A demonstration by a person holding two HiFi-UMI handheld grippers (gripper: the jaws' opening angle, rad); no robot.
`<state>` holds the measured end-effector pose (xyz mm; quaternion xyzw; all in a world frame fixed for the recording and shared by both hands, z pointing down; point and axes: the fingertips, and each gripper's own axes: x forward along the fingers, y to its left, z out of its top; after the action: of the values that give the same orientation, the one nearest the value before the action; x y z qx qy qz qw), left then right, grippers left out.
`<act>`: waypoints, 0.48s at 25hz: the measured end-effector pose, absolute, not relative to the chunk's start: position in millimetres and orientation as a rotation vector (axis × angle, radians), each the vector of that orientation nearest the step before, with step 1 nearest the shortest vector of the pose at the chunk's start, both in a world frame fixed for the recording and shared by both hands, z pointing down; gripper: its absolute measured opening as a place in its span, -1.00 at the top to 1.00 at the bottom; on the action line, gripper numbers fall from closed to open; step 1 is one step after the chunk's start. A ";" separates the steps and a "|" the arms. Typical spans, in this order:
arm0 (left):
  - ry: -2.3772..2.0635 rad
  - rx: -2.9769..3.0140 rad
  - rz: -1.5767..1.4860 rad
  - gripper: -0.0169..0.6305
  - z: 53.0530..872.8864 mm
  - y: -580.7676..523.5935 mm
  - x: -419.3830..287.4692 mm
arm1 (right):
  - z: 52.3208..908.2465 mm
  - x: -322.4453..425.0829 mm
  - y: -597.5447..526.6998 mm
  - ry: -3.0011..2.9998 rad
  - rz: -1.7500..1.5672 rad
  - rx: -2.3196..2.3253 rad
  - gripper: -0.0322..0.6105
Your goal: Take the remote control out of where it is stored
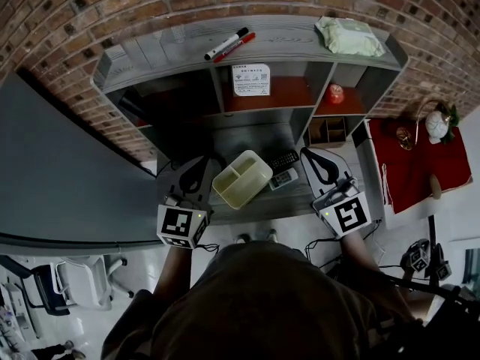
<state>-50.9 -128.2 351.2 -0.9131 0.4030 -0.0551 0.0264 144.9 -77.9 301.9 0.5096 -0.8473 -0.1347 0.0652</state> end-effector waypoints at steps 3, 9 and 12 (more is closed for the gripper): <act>1.232 -2.826 -0.162 0.91 349.1 -126.5 -51.8 | 305.8 140.1 -77.6 -2.540 -0.412 1.521 0.86; 1.234 -2.830 -0.153 0.91 349.8 -123.4 -58.2 | 311.6 128.3 -73.2 -2.554 -0.392 1.485 0.86; 1.238 -2.832 -0.144 0.91 351.9 -120.5 -62.1 | 318.5 130.8 -72.9 -2.511 -0.391 1.492 0.86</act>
<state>-62.1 -120.5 351.9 -0.9150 0.4001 -0.0464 0.0239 130.8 -72.9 318.5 0.5040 -0.8480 -0.1322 0.0973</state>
